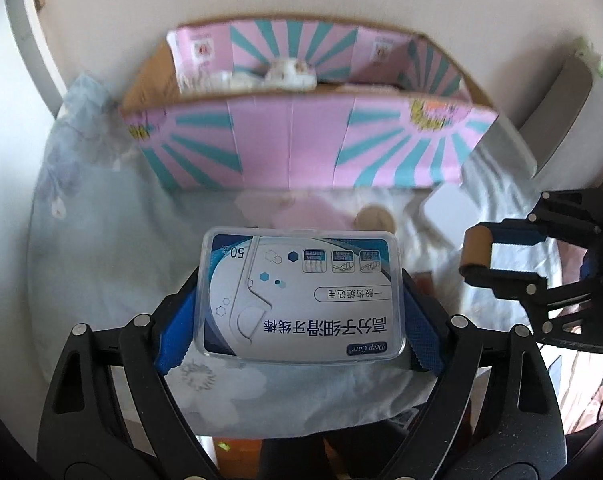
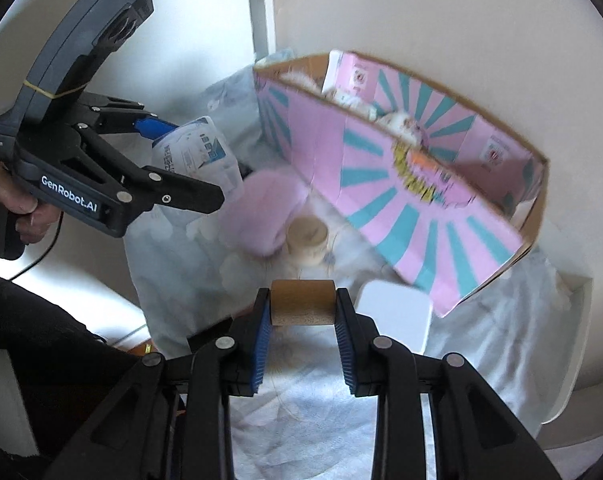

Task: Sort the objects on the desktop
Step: 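Grasp the white toothpick box with left tool while right tool grasps the cork block, then lower the toothpick box and cork block into the box, opening both tools, then withdraw both tools from the box toward the remaining items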

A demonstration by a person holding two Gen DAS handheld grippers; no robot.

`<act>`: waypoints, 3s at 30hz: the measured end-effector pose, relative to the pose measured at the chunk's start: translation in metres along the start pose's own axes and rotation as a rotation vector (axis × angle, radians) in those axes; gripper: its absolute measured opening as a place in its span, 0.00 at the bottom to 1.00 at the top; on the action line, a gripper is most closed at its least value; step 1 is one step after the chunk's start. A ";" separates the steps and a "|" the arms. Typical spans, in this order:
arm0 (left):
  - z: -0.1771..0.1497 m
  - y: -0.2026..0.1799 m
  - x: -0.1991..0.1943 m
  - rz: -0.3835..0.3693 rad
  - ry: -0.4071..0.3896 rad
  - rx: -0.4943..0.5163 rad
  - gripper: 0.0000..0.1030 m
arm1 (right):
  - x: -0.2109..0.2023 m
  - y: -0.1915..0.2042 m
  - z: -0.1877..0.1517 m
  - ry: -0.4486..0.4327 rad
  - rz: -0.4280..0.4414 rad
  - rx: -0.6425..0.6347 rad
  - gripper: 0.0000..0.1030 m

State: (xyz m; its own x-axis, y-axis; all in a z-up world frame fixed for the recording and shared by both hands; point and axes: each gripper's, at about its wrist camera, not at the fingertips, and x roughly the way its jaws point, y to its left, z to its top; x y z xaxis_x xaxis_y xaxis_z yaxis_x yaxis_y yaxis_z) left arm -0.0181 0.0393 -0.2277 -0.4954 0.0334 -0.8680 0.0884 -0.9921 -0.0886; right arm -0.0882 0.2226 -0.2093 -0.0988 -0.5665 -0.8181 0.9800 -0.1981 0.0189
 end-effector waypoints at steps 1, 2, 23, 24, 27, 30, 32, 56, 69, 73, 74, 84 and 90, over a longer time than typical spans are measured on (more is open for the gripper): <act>0.005 0.002 -0.007 -0.011 -0.008 -0.001 0.85 | -0.006 0.000 0.004 -0.008 -0.006 0.008 0.27; 0.010 0.002 -0.013 -0.017 -0.009 0.002 0.85 | -0.010 0.000 0.009 -0.014 -0.016 0.015 0.27; 0.179 0.021 -0.057 -0.132 -0.061 0.150 0.85 | -0.059 -0.101 0.123 -0.008 -0.159 0.407 0.27; 0.187 0.021 -0.052 -0.136 -0.049 0.157 0.85 | -0.055 -0.105 0.127 0.002 -0.157 0.410 0.27; 0.206 0.019 -0.037 -0.137 -0.021 0.178 0.85 | -0.042 -0.115 0.137 0.037 -0.143 0.407 0.27; 0.221 0.018 -0.014 -0.117 0.027 0.202 0.85 | -0.025 -0.122 0.145 0.081 -0.140 0.386 0.27; 0.229 0.020 0.002 -0.123 0.062 0.209 0.85 | -0.013 -0.126 0.148 0.103 -0.128 0.382 0.27; 0.234 0.021 0.032 -0.072 0.129 0.289 1.00 | 0.006 -0.132 0.145 0.130 -0.082 0.439 0.71; 0.231 0.038 -0.014 -0.087 0.076 0.249 1.00 | -0.029 -0.112 0.151 0.087 -0.168 0.400 0.71; 0.222 0.050 -0.031 -0.065 0.058 0.231 1.00 | -0.049 -0.098 0.153 0.044 -0.219 0.353 0.71; 0.220 0.055 -0.038 -0.062 0.043 0.223 1.00 | -0.052 -0.096 0.153 0.039 -0.219 0.350 0.71; 0.198 0.094 -0.114 -0.025 -0.096 0.159 1.00 | -0.089 -0.071 0.152 -0.027 -0.243 0.312 0.71; 0.156 0.120 -0.158 0.013 -0.222 0.130 1.00 | -0.106 -0.059 0.126 -0.059 -0.292 0.345 0.71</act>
State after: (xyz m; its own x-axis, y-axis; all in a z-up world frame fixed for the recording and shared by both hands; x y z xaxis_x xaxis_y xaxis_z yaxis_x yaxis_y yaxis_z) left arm -0.0639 -0.1040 -0.0245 -0.6738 0.0072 -0.7389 -0.0088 -1.0000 -0.0017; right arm -0.1568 0.1937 -0.0511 -0.3817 -0.4900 -0.7837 0.7959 -0.6054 -0.0091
